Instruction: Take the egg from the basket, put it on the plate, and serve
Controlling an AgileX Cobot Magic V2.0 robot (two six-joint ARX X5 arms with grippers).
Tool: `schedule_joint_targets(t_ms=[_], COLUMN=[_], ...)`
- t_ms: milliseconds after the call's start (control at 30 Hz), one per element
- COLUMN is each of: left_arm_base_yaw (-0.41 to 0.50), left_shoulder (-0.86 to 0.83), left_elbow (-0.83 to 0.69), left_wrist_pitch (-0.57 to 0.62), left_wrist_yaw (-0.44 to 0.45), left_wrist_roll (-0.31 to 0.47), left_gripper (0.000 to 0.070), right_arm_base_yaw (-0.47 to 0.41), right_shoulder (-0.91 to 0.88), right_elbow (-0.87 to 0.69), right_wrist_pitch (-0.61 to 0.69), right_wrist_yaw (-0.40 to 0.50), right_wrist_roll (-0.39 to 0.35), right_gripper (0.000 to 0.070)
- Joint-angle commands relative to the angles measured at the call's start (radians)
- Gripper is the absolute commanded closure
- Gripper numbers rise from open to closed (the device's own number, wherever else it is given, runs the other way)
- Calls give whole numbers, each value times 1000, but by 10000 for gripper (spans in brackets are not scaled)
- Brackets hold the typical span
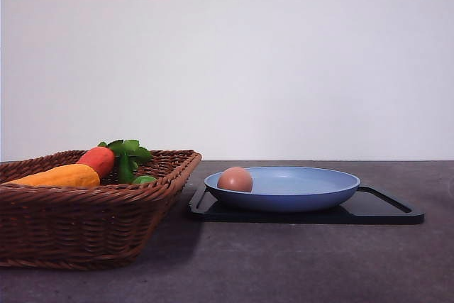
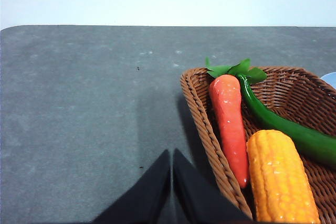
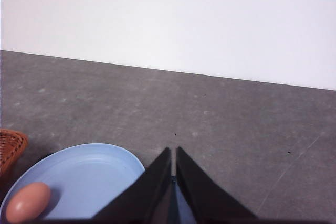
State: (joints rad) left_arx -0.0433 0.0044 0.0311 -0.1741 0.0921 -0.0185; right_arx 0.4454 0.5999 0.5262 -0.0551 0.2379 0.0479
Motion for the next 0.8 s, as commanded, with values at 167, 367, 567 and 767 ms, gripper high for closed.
schedule_joint_targets(t_ms=[167, 367, 567, 767], left_arm_base_yaw=[2, 2, 2, 2], left_shoulder=[-2, -2, -2, -2], left_elbow=[-27, -27, -27, -27], left_wrist_pitch=[15, 15, 15, 15], left_wrist_yaw=[0, 1, 1, 1], left_wrist_roll=[-5, -5, -5, -5], left_gripper=[700, 700, 700, 700], right_arm_base_yaw=[8, -11, -145, -362], right_shoulder=[5, -62, -230, -412], right_elbow=[9, 1, -99, -257], right_wrist_pitch=[10, -41, -43, -43], right_wrist_yaw=[2, 6, -106, -353], right_wrist_roll=[-11, -67, -128, -126], right_gripper=[700, 700, 700, 700])
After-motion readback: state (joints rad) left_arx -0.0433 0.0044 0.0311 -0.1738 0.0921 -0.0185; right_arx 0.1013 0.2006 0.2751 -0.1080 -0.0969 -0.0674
